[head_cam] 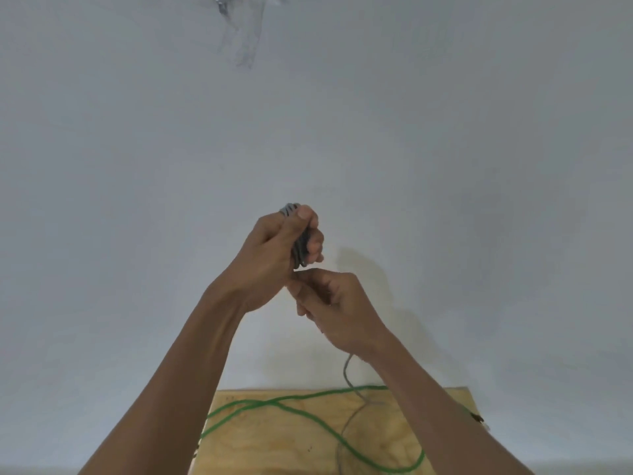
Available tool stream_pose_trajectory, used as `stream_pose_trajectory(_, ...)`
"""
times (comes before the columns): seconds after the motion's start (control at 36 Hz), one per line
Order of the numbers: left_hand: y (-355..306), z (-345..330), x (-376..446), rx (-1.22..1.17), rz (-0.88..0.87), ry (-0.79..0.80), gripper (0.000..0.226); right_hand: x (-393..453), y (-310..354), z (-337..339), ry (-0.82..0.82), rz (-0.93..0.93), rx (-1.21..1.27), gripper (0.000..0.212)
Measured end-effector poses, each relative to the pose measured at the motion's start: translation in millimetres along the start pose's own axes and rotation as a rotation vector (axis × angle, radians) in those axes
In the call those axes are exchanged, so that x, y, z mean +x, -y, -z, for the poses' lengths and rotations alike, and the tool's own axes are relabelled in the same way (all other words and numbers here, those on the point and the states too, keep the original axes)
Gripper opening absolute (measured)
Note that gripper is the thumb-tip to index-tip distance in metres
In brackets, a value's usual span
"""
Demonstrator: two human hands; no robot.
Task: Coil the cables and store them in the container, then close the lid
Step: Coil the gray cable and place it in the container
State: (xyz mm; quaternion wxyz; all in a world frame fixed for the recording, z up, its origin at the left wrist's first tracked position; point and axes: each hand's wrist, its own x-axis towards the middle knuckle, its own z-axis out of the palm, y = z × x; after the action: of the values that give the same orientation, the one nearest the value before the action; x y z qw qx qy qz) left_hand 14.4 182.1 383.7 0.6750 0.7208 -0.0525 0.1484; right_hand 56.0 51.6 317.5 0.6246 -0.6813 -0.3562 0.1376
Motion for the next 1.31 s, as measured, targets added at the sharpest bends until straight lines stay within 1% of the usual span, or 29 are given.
stream_pose_trajectory(0.08,2.2,5.1,0.7,0.215,-0.039,-0.04,0.035,-1.8,0.1,2.2,-0.016,0.013,-0.073,0.017)
stream_pose_trajectory(0.17,8.2,11.1,-1.3,0.397,-0.043,-0.051,0.04,-2.6,7.3,10.5,-0.021,0.053,-0.13,0.013)
stream_pose_trajectory(0.22,13.0,13.8,-4.0,0.476,-0.034,-0.037,0.04,-0.2,16.3,17.7,-0.025,0.115,-0.182,0.009)
stream_pose_trajectory(0.28,17.2,14.1,-8.9,0.486,-0.012,0.003,0.044,4.2,27.2,26.8,-0.003,0.168,-0.188,0.007)
stream_pose_trajectory(0.36,22.2,9.5,-17.2,0.424,0.061,0.112,0.055,13.8,43.9,41.1,0.078,0.213,-0.162,0.004)
stream_pose_trajectory(0.42,24.4,4.7,-22.7,0.326,0.128,0.169,0.064,21.3,52.3,49.2,0.062,0.241,-0.138,0.007)
stream_pose_trajectory(0.47,27.8,-0.2,-26.3,0.167,0.178,0.183,0.074,29.4,54.7,56.6,0.032,0.258,-0.084,0.014)
stream_pose_trajectory(0.5,28.6,-2.8,-28.0,0.098,0.193,0.183,0.075,32.7,53.6,59.3,0.031,0.256,-0.061,0.016)
stream_pose_trajectory(0.58,25.6,-11.0,-30.1,-0.081,0.205,0.198,0.065,40.1,39.5,59.6,0.04,0.196,0.091,0.013)
stream_pose_trajectory(0.64,21.0,-15.0,-29.5,-0.183,0.207,0.225,0.058,42.1,25.3,54.8,0.017,0.15,0.197,0.021)
stream_pose_trajectory(0.69,17.8,-17.4,-28.5,-0.206,0.207,0.257,0.051,41.2,11.5,50.0,0.021,0.099,0.311,0.033)
stream_pose_trajectory(0.72,17.2,-18.0,-28.4,-0.216,0.212,0.275,0.048,39.3,5.6,47.8,0.031,0.079,0.35,0.033)
stream_pose_trajectory(0.78,17.8,-18.9,-28.4,-0.249,0.239,0.294,0.045,35.2,-2.8,43.7,0.043,0.047,0.407,0.031)
stream_pose_trajectory(0.86,20.2,-19.5,-28.6,-0.326,0.268,0.3,0.041,30.9,-8.7,37.8,0.012,0.016,0.444,0.031)
stream_pose_trajectory(0.89,20.7,-20.0,-28.7,-0.357,0.274,0.303,0.041,29.5,-6.9,36.4,-0.003,0.001,0.432,0.03)
stream_pose_trajectory(0.94,20.8,-22.0,-28.9,-0.402,0.279,0.317,0.041,27.5,-4.5,35.6,-0.041,-0.006,0.365,0.019)
stream_pose_trajectory(0.97,20.7,-23.3,-28.9,-0.417,0.278,0.329,0.04,27.5,-5.5,36.4,-0.058,-0.012,0.34,0.021)
stream_pose_trajectory(1.0,20.1,-24.8,-28.5,-0.427,0.278,0.338,0.039,27.5,-7.1,37.5,-0.064,-0.02,0.34,0.031)
stream_pose_trajectory(1.06,18.7,-27.5,-26.7,-0.437,0.27,0.341,0.038,25.6,-10.1,37.5,-0.005,-0.052,0.373,0.045)
stream_pose_trajectory(1.11,17.5,-28.7,-23.1,-0.445,0.24,0.304,0.039,23.0,-6.8,32.8,0.051,-0.14,0.436,0.053)
stream_pose_trajectory(1.14,17.7,-28.3,-20.9,-0.448,0.22,0.268,0.039,21.8,-6.1,30.4,0.058,-0.185,0.461,0.052)
stream_pose_trajectory(1.17,17.9,-27.6,-18.6,-0.439,0.199,0.231,0.04,21.0,-5.7,28.5,0.046,-0.197,0.478,0.046)
stream_pose_trajectory(1.19,18.4,-27.0,-16.6,-0.414,0.179,0.201,0.041,20.2,-6.5,26.8,0.011,-0.185,0.488,0.042)
stream_pose_trajectory(1.22,18.7,-26.5,-15.6,-0.379,0.161,0.18,0.042,19.1,-8.2,25.1,-0.027,-0.162,0.473,0.042)
stream_pose_trajectory(1.28,18.1,-25.7,-14.4,-0.332,0.137,0.158,0.043,14.3,-12.6,21.3,-0.05,-0.081,0.373,0.05)
stream_pose_trajectory(1.31,17.0,-25.4,-13.8,-0.325,0.129,0.146,0.043,11.7,-14.4,18.9,-0.045,-0.062,0.326,0.051)
